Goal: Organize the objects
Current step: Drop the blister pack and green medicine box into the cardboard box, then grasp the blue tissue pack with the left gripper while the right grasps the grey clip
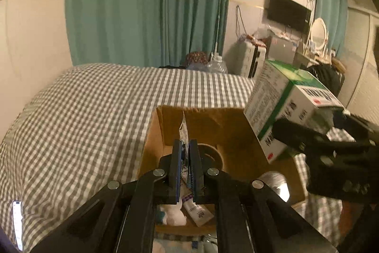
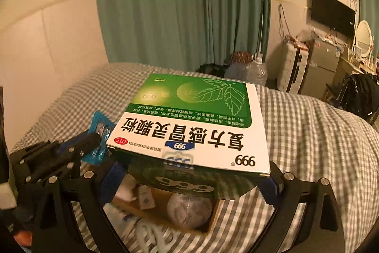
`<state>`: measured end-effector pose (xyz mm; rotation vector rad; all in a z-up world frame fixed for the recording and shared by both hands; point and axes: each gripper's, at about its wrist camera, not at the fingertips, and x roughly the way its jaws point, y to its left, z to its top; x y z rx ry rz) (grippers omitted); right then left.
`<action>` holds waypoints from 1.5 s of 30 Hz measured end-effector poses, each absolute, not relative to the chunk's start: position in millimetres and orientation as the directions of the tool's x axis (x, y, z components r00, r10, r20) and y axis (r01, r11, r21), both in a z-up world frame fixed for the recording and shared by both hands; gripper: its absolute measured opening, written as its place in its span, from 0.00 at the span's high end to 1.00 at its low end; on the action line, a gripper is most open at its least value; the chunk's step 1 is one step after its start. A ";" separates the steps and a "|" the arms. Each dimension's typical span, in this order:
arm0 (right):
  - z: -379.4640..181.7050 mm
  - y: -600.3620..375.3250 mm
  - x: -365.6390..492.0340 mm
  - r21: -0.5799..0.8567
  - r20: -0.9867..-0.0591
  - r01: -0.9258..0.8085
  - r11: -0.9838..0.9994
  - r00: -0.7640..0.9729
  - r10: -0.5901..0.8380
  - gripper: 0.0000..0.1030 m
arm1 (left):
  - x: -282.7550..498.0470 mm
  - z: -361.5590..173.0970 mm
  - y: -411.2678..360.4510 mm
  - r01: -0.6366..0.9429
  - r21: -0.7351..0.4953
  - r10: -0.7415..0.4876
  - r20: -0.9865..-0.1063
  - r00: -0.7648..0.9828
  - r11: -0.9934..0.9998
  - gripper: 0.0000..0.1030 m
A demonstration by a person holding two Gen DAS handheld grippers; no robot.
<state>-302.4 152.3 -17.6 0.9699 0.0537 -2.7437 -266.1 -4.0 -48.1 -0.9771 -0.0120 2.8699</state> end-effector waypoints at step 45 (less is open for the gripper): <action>-191.0 113.2 -212.2 -0.032 -0.852 0.434 -0.900 -0.482 -0.202 0.21 | -137.6 -157.3 -66.8 0.163 0.025 -0.125 -0.757 -0.642 -0.986 0.00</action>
